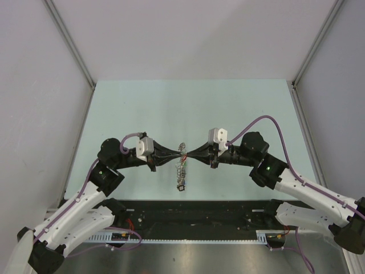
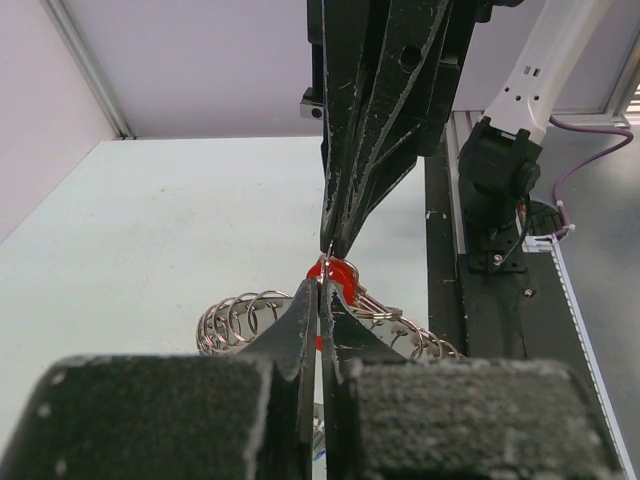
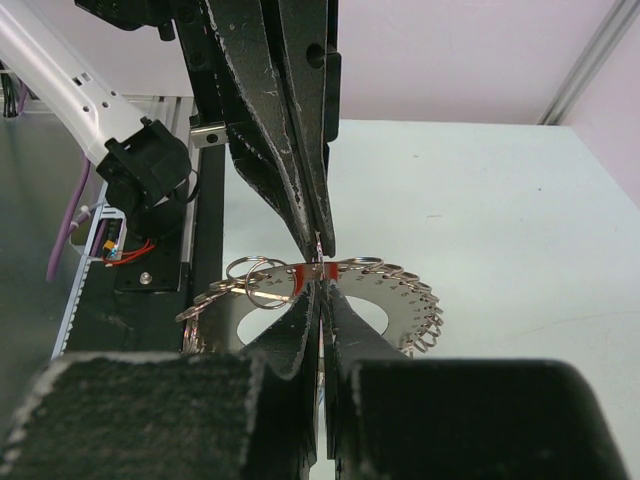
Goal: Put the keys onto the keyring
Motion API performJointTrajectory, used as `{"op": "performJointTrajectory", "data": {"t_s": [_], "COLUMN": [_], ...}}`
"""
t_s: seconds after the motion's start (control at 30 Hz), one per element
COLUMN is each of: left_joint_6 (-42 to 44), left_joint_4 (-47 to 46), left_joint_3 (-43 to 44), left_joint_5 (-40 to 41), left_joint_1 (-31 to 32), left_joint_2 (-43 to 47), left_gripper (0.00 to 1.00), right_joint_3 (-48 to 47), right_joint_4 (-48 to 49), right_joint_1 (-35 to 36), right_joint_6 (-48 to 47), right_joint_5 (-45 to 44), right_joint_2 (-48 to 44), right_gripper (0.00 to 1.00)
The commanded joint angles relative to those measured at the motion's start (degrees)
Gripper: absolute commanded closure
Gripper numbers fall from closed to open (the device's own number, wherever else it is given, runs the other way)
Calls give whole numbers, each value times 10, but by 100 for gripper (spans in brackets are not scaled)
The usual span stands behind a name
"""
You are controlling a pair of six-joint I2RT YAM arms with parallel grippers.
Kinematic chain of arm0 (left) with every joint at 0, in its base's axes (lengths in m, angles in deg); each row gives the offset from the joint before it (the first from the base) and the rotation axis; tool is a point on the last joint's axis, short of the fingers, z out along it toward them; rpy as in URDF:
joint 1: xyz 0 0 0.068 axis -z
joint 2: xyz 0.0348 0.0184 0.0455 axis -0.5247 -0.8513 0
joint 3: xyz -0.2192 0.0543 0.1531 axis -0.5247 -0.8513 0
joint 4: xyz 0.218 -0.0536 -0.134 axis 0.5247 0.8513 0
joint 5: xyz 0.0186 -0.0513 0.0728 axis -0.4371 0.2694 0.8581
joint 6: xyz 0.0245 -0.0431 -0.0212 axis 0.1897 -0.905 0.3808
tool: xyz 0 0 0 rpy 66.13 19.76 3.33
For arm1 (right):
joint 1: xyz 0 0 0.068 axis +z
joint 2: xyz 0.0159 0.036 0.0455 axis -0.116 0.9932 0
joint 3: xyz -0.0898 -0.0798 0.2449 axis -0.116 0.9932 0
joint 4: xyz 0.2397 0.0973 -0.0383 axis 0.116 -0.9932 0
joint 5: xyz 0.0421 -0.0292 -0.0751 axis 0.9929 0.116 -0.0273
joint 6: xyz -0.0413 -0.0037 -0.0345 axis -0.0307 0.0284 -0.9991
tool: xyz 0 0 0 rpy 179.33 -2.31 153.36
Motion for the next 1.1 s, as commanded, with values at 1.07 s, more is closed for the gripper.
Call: {"op": "performJointTrajectory", "data": {"t_s": [1.07], "left_joint_6": [-6], "left_joint_4": [-50], "left_joint_3": [6], "left_joint_5": [-26], "left_joint_1": [-2], "left_joint_2": [0], "left_gripper": [100], "right_joint_3": [-28], "right_joint_4": [61], "right_joint_1": [10], "right_joint_6": [40], "right_joint_5": [11], "right_joint_2": [16], "right_gripper": [100]}}
